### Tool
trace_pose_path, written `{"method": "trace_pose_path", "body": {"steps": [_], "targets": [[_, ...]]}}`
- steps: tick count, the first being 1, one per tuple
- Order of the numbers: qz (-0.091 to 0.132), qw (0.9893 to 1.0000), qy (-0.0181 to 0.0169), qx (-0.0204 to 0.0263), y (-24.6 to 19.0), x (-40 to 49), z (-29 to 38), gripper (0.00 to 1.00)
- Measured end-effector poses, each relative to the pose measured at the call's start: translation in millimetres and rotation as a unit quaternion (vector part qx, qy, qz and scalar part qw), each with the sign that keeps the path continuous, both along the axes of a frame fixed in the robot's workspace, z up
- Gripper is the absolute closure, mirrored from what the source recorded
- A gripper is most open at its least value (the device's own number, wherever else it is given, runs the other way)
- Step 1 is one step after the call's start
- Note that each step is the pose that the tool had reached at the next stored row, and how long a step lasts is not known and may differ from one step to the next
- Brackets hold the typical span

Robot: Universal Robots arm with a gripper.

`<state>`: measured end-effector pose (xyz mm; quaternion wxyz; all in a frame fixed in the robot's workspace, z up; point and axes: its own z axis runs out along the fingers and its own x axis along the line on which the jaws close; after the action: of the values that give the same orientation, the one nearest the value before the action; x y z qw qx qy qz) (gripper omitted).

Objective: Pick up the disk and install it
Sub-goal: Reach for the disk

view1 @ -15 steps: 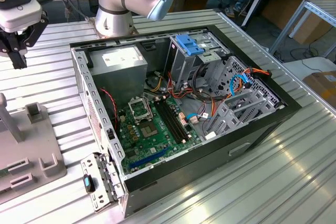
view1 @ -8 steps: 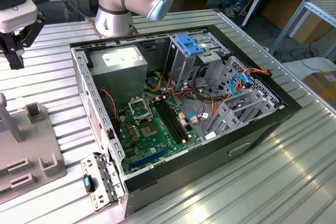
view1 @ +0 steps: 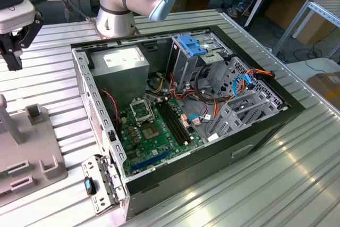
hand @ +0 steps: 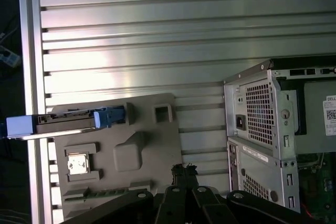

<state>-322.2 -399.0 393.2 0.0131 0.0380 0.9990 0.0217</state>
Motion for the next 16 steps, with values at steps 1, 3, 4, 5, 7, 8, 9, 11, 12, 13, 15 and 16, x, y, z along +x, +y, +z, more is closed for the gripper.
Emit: {"method": "trace_pose_path", "body": {"steps": [1,3,4,5,7,8,9,11,12,13,15,16], "targets": [[0.000,1.0000,0.0000,0.0000,0.0,-0.6,0.0,0.89],[0.000,1.0000,0.0000,0.0000,0.0,-2.6,0.0,0.89],[0.000,1.0000,0.0000,0.0000,0.0,-3.6,0.0,0.89],[0.000,1.0000,0.0000,0.0000,0.0,-4.1,0.0,0.89],[0.000,1.0000,0.0000,0.0000,0.0,-5.6,0.0,0.89],[0.000,1.0000,0.0000,0.0000,0.0,-6.3,0.0,0.89],[0.000,1.0000,0.0000,0.0000,0.0,-6.9,0.0,0.89],[0.000,1.0000,0.0000,0.0000,0.0,-8.2,0.0,0.89],[0.000,1.0000,0.0000,0.0000,0.0,-10.0,0.0,0.89],[0.000,1.0000,0.0000,0.0000,0.0,-10.7,0.0,0.89],[0.000,1.0000,0.0000,0.0000,0.0,-12.0,0.0,0.89],[0.000,1.0000,0.0000,0.0000,0.0,-12.4,0.0,0.89]]}}
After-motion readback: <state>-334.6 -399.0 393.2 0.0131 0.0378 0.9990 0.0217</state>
